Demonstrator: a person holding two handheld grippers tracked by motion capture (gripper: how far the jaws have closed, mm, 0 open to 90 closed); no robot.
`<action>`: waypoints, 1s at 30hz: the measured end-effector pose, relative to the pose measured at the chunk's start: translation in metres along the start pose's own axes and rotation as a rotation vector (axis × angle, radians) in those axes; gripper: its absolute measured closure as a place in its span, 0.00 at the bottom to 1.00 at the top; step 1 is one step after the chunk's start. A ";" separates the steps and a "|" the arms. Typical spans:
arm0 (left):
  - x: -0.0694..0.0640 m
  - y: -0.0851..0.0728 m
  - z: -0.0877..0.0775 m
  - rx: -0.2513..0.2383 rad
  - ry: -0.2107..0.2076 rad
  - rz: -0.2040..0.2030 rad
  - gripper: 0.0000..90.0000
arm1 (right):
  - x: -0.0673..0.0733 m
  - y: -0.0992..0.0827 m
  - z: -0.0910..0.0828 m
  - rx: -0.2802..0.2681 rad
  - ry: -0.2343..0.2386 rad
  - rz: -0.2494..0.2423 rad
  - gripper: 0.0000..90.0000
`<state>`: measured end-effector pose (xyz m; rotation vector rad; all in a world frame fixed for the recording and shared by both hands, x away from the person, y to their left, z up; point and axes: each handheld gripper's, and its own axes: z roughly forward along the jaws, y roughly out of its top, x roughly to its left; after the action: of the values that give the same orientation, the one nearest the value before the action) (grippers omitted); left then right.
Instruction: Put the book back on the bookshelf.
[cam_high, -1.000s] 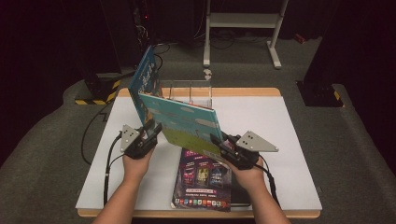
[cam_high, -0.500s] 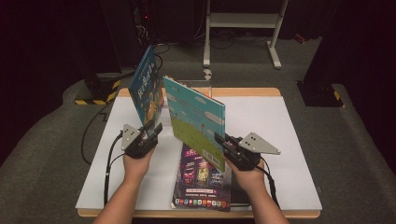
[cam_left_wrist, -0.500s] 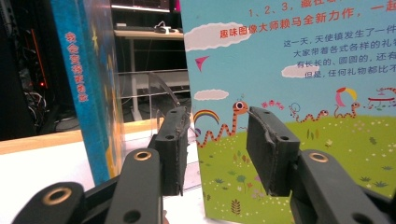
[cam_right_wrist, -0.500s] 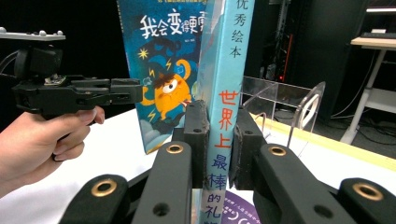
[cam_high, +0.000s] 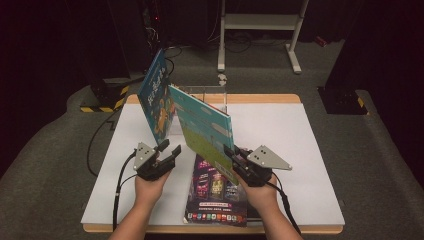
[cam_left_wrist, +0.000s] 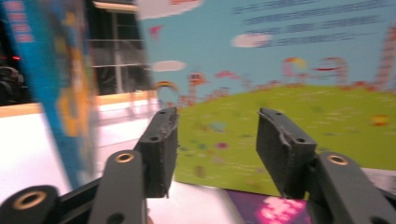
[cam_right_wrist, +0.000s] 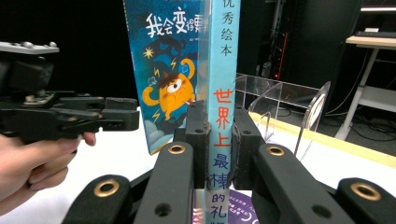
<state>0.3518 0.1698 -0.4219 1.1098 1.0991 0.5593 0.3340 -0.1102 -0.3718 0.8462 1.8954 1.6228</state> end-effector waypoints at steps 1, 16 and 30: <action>-0.006 0.000 -0.002 0.005 -0.012 -0.004 0.49 | 0.001 0.000 0.000 0.000 -0.004 0.000 0.90; -0.075 0.019 -0.009 -0.020 -0.172 -0.035 0.33 | 0.011 -0.005 -0.001 -0.015 -0.002 -0.007 0.89; -0.113 0.031 0.004 -0.038 -0.271 -0.071 0.26 | 0.014 -0.011 -0.002 -0.037 0.024 0.005 0.87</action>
<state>0.3146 0.0881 -0.3468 1.0742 0.8844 0.3602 0.3219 -0.1022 -0.3824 0.8204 1.8750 1.6725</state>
